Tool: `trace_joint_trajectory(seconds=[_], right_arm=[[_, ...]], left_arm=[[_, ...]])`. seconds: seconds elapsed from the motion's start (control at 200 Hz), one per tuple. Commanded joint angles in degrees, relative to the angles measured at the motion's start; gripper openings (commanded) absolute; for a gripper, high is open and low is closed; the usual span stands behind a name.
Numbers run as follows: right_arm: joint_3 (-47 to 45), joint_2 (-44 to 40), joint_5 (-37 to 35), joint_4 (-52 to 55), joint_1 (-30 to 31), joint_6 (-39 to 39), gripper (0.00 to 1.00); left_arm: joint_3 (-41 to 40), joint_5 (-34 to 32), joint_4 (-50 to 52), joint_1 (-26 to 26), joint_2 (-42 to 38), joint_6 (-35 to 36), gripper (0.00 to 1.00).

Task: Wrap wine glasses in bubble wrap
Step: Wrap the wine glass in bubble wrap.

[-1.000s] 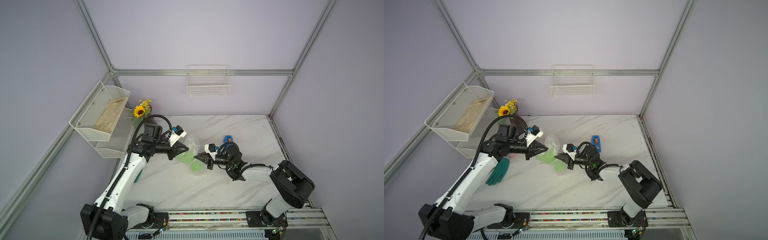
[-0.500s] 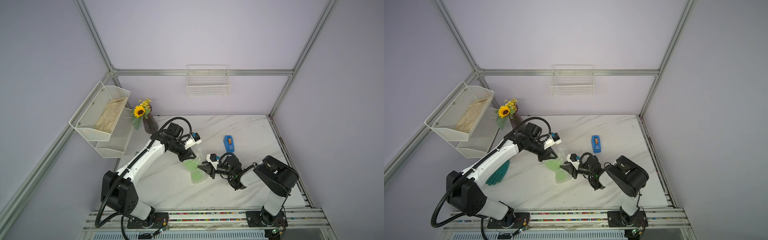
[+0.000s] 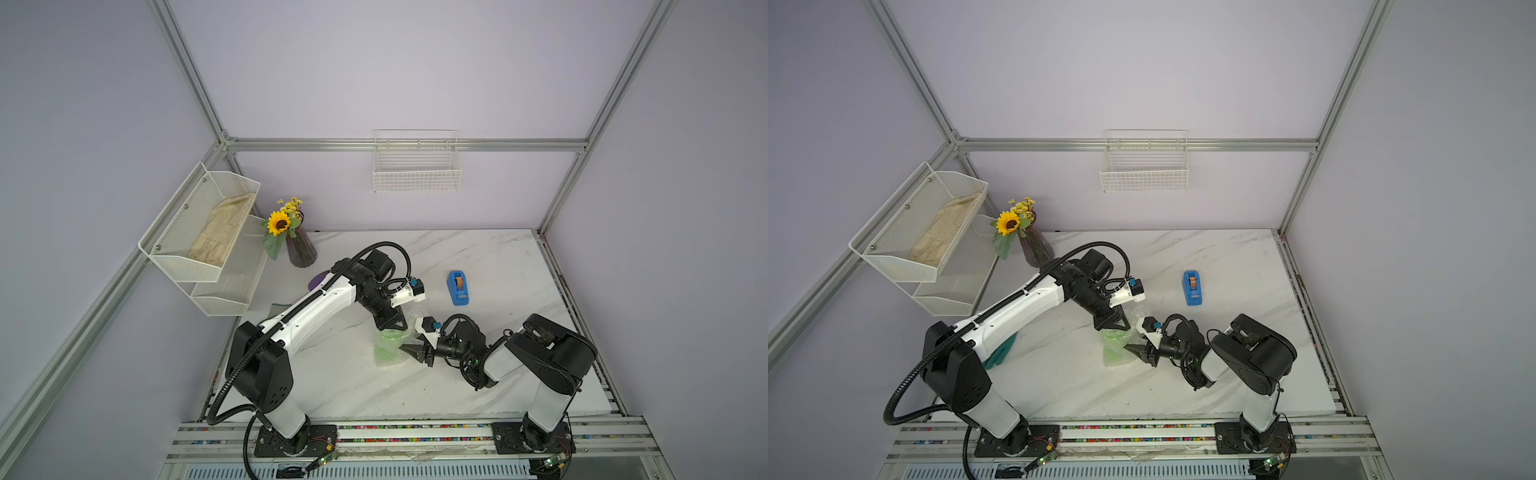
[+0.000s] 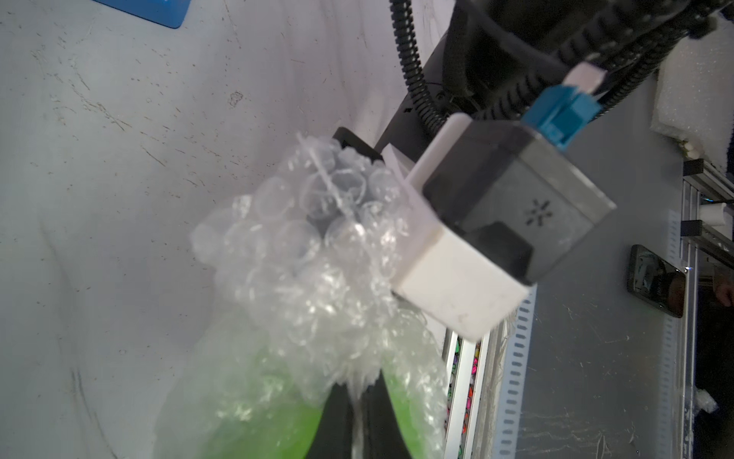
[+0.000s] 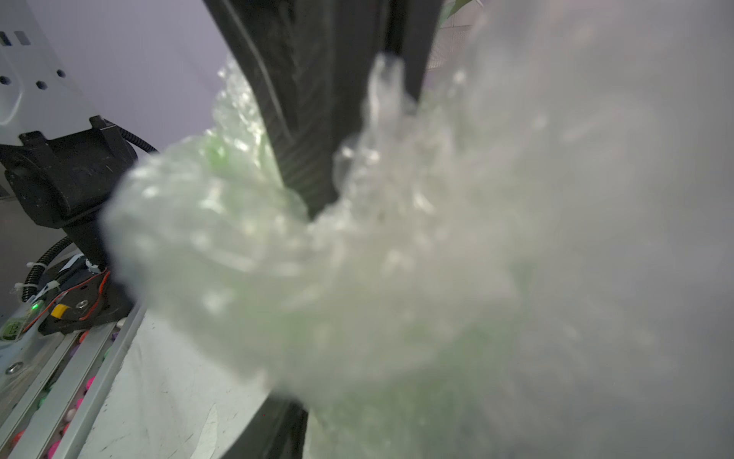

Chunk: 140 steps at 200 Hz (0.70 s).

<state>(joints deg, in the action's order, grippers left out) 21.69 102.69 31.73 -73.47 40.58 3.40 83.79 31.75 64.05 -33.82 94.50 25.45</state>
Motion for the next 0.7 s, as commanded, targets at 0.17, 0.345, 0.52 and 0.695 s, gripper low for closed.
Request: trace_joint_trajectory(seconds=[0.17, 0.345, 0.52, 0.695], right_arm=[[1.11, -1.29, -0.44, -0.37, 0.2, 0.47, 0.0], [0.99, -1.27, -0.09, 0.26, 0.21, 0.91, 0.0], [1.16, -1.97, 0.17, 2.2, 0.2, 1.69, 0.0], [0.99, -2.25, 0.21, 2.99, 0.2, 2.06, 0.0]], left_arm=[[1.08, -10.88, 4.62, 0.16, -0.51, -3.27, 0.24], [5.0, -10.45, 4.47, 0.18, -4.23, -4.08, 0.43], [5.95, -13.31, 4.91, 0.16, -7.47, -5.55, 0.56], [6.65, -14.35, 7.6, 0.16, -6.37, -5.22, 0.52]])
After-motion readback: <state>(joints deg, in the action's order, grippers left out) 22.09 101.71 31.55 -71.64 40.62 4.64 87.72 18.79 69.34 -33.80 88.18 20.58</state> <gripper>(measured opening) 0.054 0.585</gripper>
